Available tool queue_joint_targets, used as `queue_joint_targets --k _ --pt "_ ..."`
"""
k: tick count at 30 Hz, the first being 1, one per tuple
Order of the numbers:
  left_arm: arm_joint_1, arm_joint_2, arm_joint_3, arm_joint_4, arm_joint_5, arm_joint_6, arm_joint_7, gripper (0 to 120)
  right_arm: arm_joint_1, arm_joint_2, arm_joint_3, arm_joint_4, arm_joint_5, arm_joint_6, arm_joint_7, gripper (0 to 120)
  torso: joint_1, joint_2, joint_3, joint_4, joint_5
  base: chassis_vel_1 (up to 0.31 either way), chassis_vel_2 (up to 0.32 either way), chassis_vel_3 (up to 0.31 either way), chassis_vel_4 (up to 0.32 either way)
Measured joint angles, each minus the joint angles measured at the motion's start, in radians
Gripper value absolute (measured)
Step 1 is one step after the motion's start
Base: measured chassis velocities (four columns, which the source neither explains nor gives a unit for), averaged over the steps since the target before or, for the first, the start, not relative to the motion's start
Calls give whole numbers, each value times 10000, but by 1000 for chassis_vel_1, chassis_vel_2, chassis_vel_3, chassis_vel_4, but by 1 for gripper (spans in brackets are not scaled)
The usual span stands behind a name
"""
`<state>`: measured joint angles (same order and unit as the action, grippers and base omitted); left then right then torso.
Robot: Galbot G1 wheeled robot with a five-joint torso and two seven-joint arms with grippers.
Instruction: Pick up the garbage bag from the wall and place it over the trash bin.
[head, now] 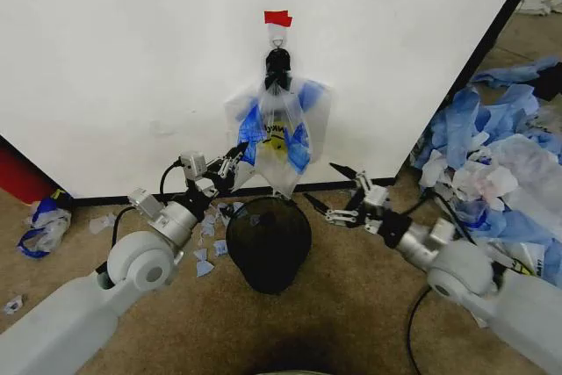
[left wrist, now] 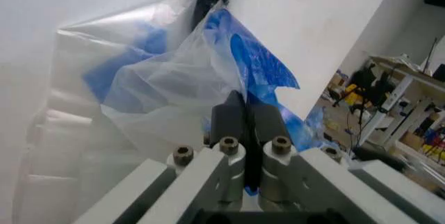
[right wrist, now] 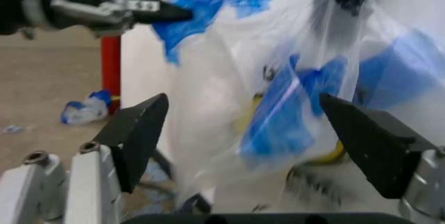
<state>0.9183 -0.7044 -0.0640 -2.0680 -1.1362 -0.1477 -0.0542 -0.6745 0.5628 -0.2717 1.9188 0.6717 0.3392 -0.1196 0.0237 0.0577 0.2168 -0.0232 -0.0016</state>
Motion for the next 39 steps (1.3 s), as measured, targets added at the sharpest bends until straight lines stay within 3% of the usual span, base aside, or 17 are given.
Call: queue_joint_targets --k 11,27,33,39 --pt "126 12 -66 41 43 -12 11 0 1672 779 -1452 -1024 -305 -284 587 73 -1 0 -1 -5 2 0 0 0 0" --pt "177 -65 -137 151 119 -107 56 0 3382 1188 -2981 -1655 -227 -415 702 69 -1 0 -1 -4 2 0 0 0 0" --pt "223 -60 -202 124 120 -115 57 0 3446 1116 -3240 -1606 -229 -459 707 59 -2 0 -1 -6 3 0 0 0 0" --pt "272 -102 -211 119 143 -137 64 0 3486 1107 -3333 -1585 -255 -471 715 41 -2 0 -1 -5 3 0 0 0 0"
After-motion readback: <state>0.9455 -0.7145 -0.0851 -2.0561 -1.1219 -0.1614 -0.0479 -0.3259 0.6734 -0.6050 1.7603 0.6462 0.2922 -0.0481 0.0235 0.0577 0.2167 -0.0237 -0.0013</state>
